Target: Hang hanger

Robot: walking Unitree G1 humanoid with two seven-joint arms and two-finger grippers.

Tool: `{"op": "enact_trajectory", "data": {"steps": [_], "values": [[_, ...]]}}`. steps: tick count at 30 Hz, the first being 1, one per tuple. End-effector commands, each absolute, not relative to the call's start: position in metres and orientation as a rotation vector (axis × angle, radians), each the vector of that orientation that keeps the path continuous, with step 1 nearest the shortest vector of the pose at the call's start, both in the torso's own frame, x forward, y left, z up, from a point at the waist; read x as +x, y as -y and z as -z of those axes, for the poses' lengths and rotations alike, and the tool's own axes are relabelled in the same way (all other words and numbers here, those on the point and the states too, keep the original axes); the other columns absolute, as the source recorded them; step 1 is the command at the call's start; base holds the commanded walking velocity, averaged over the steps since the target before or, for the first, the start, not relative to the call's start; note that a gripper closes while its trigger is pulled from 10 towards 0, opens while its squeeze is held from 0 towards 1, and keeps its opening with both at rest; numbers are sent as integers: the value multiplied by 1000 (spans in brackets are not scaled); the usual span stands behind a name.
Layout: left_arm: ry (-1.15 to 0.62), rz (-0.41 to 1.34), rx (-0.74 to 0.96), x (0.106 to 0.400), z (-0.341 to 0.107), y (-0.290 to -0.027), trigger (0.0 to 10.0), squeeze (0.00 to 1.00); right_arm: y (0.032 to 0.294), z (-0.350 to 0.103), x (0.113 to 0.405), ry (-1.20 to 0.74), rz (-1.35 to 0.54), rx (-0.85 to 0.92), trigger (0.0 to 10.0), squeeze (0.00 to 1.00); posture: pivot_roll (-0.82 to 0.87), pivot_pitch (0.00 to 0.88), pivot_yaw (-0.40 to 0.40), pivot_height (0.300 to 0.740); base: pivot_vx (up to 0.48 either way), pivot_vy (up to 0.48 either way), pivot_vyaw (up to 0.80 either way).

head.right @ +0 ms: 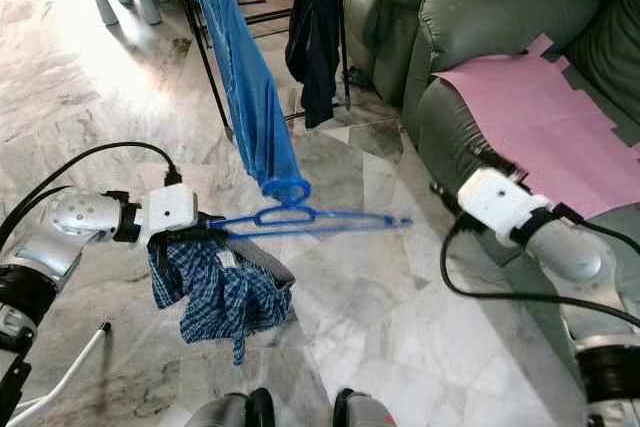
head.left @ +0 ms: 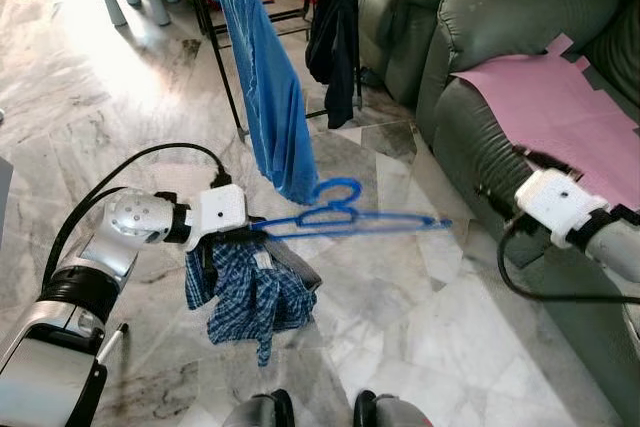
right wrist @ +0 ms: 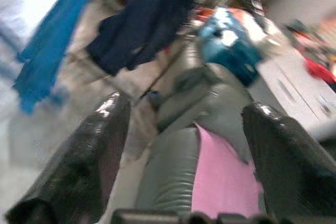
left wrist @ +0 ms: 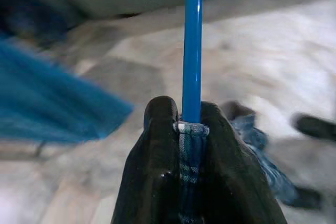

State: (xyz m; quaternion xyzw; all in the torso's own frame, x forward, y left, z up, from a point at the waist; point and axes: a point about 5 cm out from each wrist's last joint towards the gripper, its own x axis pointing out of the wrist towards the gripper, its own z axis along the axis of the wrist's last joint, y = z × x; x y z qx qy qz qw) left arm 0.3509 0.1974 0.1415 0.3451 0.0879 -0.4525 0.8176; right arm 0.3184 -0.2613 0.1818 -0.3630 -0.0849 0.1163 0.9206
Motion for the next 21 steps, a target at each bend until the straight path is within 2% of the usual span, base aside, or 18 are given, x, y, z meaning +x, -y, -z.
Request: {"op": "enact_trajectory", "data": {"steps": [1, 6, 7, 8, 11, 12, 13, 14, 15, 17, 21], "values": [[-148, 806, 647, 357, -146, -206, 0, 0, 265, -178, 320, 155, -135, -646, 10000, 1000, -63, 168, 16, 740, 0, 0, 0], [-94, 642, 501, 365, -156, -208, 0, 0, 253, -156, 322, 58, -77, -491, 10000, 996, -60, 172, 14, 740, 0, 0, 0], [-80, 633, 495, 366, -157, -206, 0, 0, 249, -152, 321, 50, -88, -457, 10000, 90, -60, 172, 14, 740, 0, 0, 0], [-69, 628, 486, 366, -158, -203, 0, 0, 243, -149, 321, 43, -108, -432, 10000, 0, -60, 172, 14, 740, 0, 0, 0], [-31, 676, 482, 365, -162, -189, 0, 0, 237, -143, 321, 33, -89, -400, 10000, 0, -55, 175, 11, 740, 0, 0, 0], [9, 746, 483, 363, -167, -178, 0, 0, 232, -135, 323, -27, -91, -387, 10000, 0, -53, 178, 11, 740, 0, 0, 0], [37, 802, 492, 361, -173, -169, 0, 0, 228, -133, 323, -32, -96, -318, 10000, 922, -50, 179, 13, 740, 0, 0, 0], [37, 802, 492, 361, -173, -169, 0, 0, 228, -133, 323, -32, -96, -318, 10000, 922, -50, 179, 13, 740, 0, 0, 0], [65, 844, 504, 359, -177, -163, 0, 0, 224, -132, 323, -28, -109, -293, 10000, 1000, -48, 181, 14, 740, 0, 0, 0], [111, 896, 523, 355, -182, -155, 0, 0, 219, -130, 323, -18, -125, -346, 10000, 1000, -48, 181, 15, 740, 0, 0, 0], [205, 979, 545, 349, -194, -139, 0, 0, 207, -122, 319, -56, -228, -301, 10000, 1000, -45, 181, 16, 740, 0, 0, 0]]}}
